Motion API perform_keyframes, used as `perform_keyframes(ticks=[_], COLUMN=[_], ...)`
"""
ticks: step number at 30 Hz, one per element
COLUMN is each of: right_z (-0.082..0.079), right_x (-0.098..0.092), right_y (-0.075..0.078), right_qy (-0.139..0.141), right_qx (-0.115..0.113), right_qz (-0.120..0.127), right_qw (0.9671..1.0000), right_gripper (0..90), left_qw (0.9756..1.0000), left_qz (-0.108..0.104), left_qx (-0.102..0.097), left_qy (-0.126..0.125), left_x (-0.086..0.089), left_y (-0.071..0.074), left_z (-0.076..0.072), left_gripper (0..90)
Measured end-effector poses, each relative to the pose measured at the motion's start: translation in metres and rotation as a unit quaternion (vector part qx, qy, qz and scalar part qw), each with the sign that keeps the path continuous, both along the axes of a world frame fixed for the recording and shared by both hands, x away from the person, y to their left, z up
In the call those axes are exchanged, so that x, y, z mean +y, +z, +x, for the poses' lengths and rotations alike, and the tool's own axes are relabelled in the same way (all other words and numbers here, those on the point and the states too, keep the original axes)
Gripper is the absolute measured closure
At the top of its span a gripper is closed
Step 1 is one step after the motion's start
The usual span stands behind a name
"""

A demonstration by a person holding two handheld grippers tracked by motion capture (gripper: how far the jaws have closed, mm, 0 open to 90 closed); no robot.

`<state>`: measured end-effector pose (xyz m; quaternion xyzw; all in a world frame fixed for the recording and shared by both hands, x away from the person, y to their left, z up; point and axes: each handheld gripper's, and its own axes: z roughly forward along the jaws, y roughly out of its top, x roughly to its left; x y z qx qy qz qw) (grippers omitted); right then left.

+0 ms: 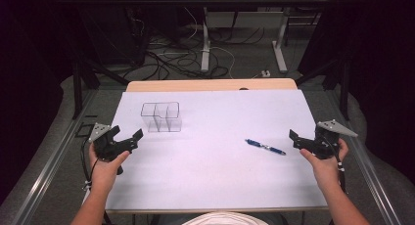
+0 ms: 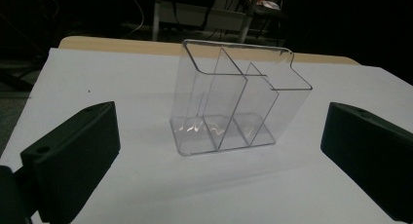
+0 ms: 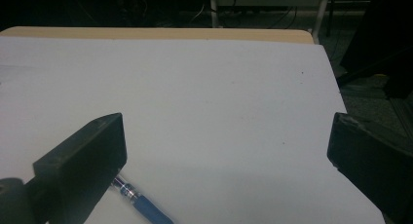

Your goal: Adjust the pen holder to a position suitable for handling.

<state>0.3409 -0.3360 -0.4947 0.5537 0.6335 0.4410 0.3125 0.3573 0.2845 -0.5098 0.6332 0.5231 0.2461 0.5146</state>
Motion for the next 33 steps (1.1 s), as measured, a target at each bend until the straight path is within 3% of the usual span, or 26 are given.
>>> perform_keyframes(ticks=[1,8,13,14,15,23,30,31,33], right_z=[-0.001,0.002,0.002,0.004,0.002,0.002,0.003,0.004,0.004], right_x=[0.0,0.0,0.001,0.002,0.002,0.005,0.005,0.007,0.006], right_y=[0.0,-0.006,-0.006,-0.009,-0.007,-0.007,-0.008,-0.01,-0.009], right_qy=[-0.001,0.001,0.004,0.001,0.008,0.013,0.015,0.008,0.014], right_qx=[0.01,0.024,0.027,0.008,0.021,0.021,0.027,0.011,0.015], right_qz=[-0.002,-0.005,-0.006,-0.005,-0.009,-0.006,-0.006,-0.001,-0.006], right_qw=[0.9999,0.9997,0.9996,1.0,0.9997,0.9997,0.9995,0.9999,0.9998], right_gripper=[0.8,2.8,5.3,5.6,5.7,7.2,9.3,9.6,10.3], left_qw=[1.0,0.9999,0.9999,0.9998,0.9998,0.9996,0.9987,0.9985,0.9981], left_qz=[0.001,-0.001,-0.004,-0.01,-0.01,-0.013,-0.016,-0.017,-0.021], left_qx=[0.003,0.009,0.008,0.01,0.01,0.02,0.042,0.048,0.056], left_qy=[0.002,0.009,0.013,0.015,0.015,0.015,0.023,0.02,0.018], left_x=[0.0,0.002,0.005,0.005,0.005,0.006,0.002,0.002,0.001], left_y=[0.0,0.006,0.014,0.017,0.017,0.031,0.036,0.036,0.036], left_z=[0.001,0.008,0.015,0.018,0.018,0.03,0.045,0.047,0.051], left_gripper=[0.8,8.3,15.9,15.9,15.9,23.6,32.4,33.4,36.0])
